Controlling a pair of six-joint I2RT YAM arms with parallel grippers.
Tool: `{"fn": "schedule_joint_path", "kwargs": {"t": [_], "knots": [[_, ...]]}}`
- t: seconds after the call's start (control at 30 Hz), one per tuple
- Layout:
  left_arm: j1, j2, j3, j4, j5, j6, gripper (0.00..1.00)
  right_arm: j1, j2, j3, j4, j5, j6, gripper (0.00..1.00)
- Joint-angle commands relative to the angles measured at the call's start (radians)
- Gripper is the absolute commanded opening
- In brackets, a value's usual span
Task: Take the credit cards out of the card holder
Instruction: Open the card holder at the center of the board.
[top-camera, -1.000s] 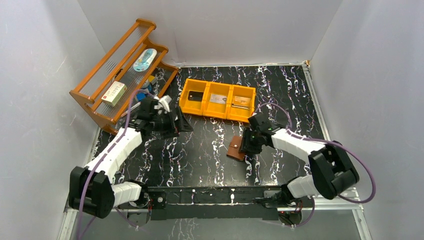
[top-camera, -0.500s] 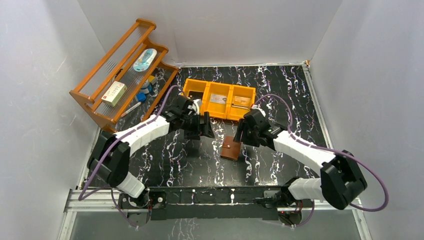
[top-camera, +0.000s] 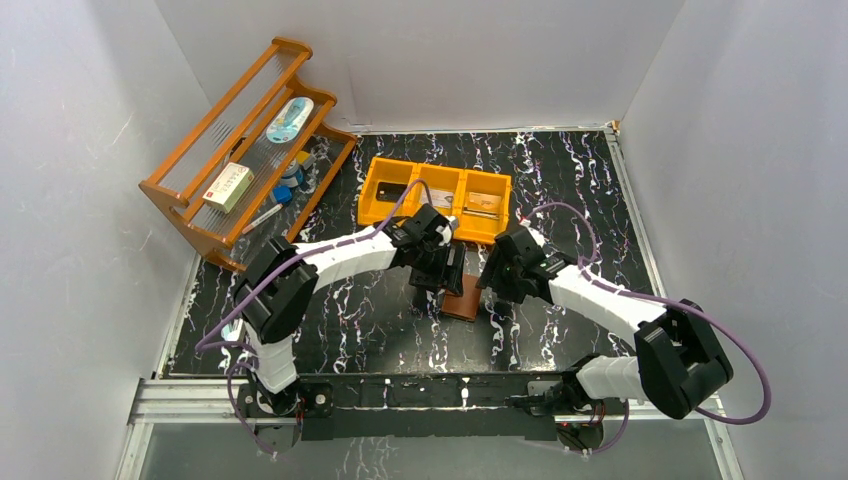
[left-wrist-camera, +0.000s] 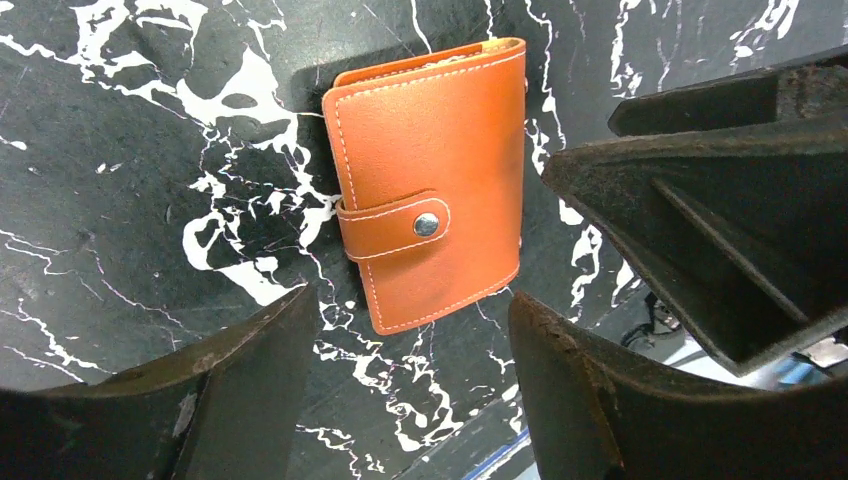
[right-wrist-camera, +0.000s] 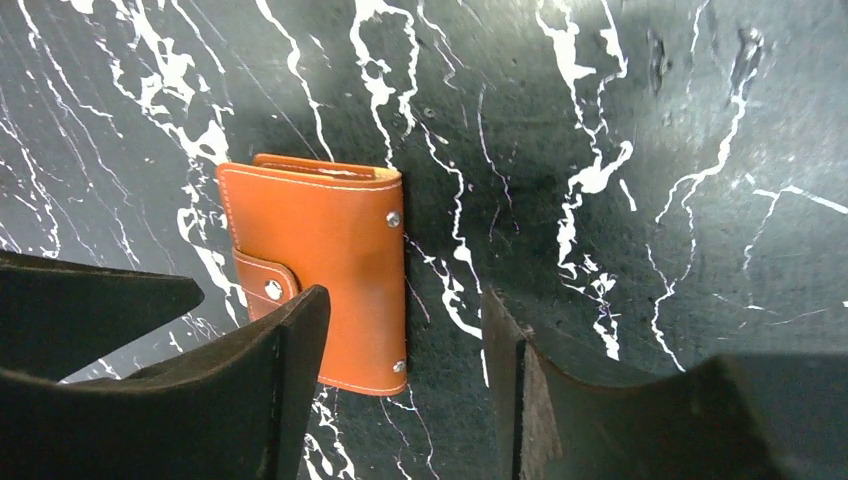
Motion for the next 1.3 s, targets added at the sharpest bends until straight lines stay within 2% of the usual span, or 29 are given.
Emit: {"fn": "schedule_joint_path", "kwargs": {"t": [0.0,0.1,0.6,0.9,0.93,1.03,1.17,1.27], "knots": [[-0.031,0.016,0.080,-0.101,-0.109,0.036,0.66,-0.020,-0.011,-0.059,0.121,-0.115,0.086,0.63],[-0.039,0.037,0.109,-0.142,-0.162,0.031,0.61,-0.021,-0.016,-0.094,0.174,-0.146,0.126,0.61],[-0.086,0.161,0.252,-0.245,-0.165,0.088,0.50,-0.071,0.002,-0.175,0.227,-0.197,0.218,0.55],[-0.114,0.225,0.308,-0.331,-0.251,0.095,0.52,-0.098,0.042,-0.192,0.270,-0.278,0.210,0.52],[-0.125,0.240,0.341,-0.361,-0.304,0.094,0.56,-0.099,0.047,-0.188,0.266,-0.285,0.199,0.52],[-0.128,0.231,0.356,-0.361,-0.324,0.091,0.61,-0.099,0.047,-0.189,0.262,-0.278,0.199,0.52],[-0.128,0.229,0.372,-0.333,-0.321,0.104,0.61,-0.100,0.058,-0.192,0.265,-0.282,0.197,0.51],[-0.129,0.238,0.378,-0.318,-0.315,0.111,0.55,-0.099,0.076,-0.192,0.267,-0.292,0.197,0.49]]}}
